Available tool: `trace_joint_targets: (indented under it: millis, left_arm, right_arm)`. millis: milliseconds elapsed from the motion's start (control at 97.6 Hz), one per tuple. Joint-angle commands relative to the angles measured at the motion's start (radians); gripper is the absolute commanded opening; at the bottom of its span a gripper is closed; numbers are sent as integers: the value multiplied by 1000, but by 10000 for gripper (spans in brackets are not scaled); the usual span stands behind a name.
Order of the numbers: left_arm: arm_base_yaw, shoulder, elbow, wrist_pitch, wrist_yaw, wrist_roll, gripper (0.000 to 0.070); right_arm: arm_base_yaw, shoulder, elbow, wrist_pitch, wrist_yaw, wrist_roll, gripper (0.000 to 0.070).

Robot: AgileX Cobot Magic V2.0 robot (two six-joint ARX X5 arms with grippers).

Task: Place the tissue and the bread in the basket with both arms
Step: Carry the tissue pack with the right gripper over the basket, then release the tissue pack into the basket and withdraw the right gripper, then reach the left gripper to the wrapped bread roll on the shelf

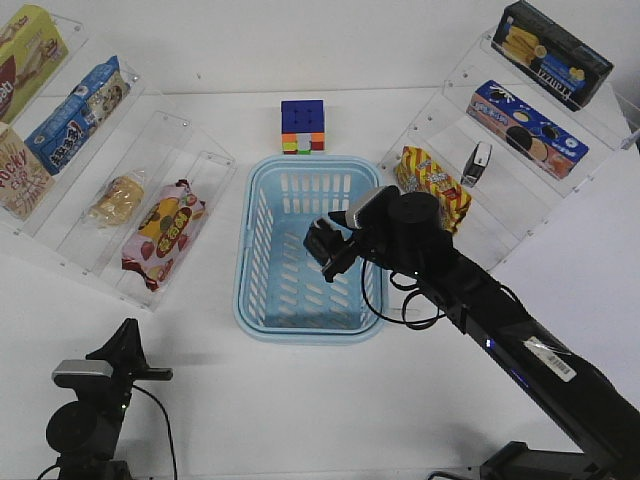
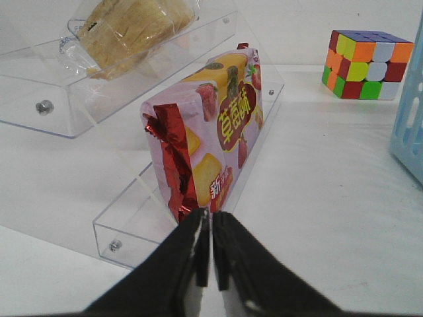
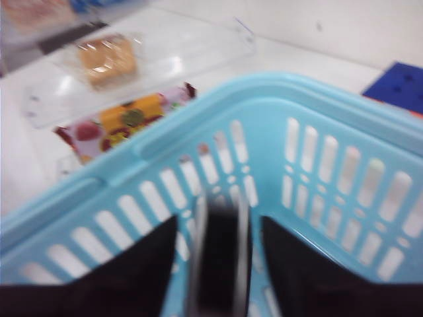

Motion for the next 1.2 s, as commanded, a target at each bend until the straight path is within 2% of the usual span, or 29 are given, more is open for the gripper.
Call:
trace_joint_targets:
  millis: [0,92,133,174,246,348,440,604,707,758,809,860,1096,1137,1188]
  left_arm:
    - [0,-2,-20,15,0,-2,2]
    - [0,-2,-20,16,0,-3,2]
    - [0,-2,-20,22,1,-8,2]
    - [0,-2,-20,27,1,-20,2]
    - [0,-2,-20,44,1,-61,2]
    - [0,-2,-20,63,1,-168,2]
    - [0,-2,-19,74,1,-305,1]
    - [0,-1,13,88,1,-460,1]
    - [0,14,95,48,9,-481,1]
    - [0,42,156,8,12,-477,1]
    - [0,87,225,-31,12,-457,1]
    - [0,148,302,-73,13,-402,1]
    - [0,571,672,-253,12,62,11]
    - [0,644,726,-274,12,127,80]
    - [0,734,787,-293,12,191,268]
  right_arm:
    - [6,7,14,21,0,-14,402]
    - [-8,-37,16,24,8,-14,399]
    - [-25,-63,16,25,9,-14,360]
    - [-48,-98,16,18,27,-13,258]
    - [-91,-159,16,-3,94,-7,0]
    - [-155,-243,13,-80,195,12,5]
    - [-208,-327,-48,-65,210,11,4]
    - [-259,-536,-315,139,211,9,4]
    - [-263,-652,-501,322,227,10,4]
    - [-263,-685,-561,373,254,10,4]
    - [-263,-705,-590,376,267,12,4]
    - [-263,-710,-594,356,265,12,4]
    - [-263,-708,-594,346,261,13,4]
    - [-263,-708,-594,345,261,13,4]
    - [-263,-708,-594,340,261,13,4]
